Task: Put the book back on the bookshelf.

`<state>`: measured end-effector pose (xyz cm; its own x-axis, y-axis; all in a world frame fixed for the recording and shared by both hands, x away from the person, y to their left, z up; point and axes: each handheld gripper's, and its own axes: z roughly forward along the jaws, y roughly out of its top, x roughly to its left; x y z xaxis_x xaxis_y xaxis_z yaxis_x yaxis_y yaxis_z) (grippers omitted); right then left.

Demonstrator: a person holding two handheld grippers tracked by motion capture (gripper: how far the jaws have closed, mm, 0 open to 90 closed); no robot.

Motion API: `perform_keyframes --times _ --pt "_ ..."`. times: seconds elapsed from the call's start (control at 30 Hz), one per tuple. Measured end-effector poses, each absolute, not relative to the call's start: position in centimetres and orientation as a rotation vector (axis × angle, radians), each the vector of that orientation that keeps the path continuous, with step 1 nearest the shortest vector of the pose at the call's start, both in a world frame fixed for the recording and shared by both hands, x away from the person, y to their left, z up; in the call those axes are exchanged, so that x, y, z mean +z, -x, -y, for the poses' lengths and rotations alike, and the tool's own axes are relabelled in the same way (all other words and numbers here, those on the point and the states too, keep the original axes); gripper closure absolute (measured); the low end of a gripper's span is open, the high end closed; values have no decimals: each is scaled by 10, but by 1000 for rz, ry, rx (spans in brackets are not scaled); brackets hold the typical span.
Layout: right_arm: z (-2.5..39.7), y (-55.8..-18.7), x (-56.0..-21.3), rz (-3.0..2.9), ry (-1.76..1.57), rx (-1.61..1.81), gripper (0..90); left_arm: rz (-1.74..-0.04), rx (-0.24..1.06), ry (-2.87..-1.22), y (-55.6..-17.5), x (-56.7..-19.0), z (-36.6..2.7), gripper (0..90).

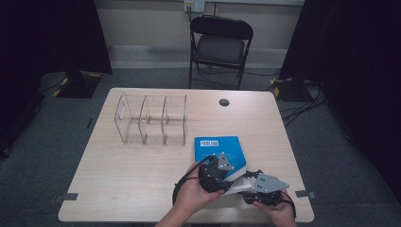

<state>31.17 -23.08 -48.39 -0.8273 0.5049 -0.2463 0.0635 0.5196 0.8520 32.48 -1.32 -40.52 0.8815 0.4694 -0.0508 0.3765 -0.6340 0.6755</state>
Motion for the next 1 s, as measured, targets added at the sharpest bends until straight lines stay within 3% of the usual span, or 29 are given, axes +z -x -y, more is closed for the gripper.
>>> perform_keyframes --times 0.33,0.63,1.0 --pt "234 -312 -478 -2322 -518 1315 436 -543 93 -2222 -322 -406 -7 392" --pt "234 -311 -475 -2335 -538 1326 449 -476 228 -2124 -321 -403 -71 251" --pt "236 -311 -471 -2343 -551 1342 453 -591 225 -2081 -330 -431 -116 221"
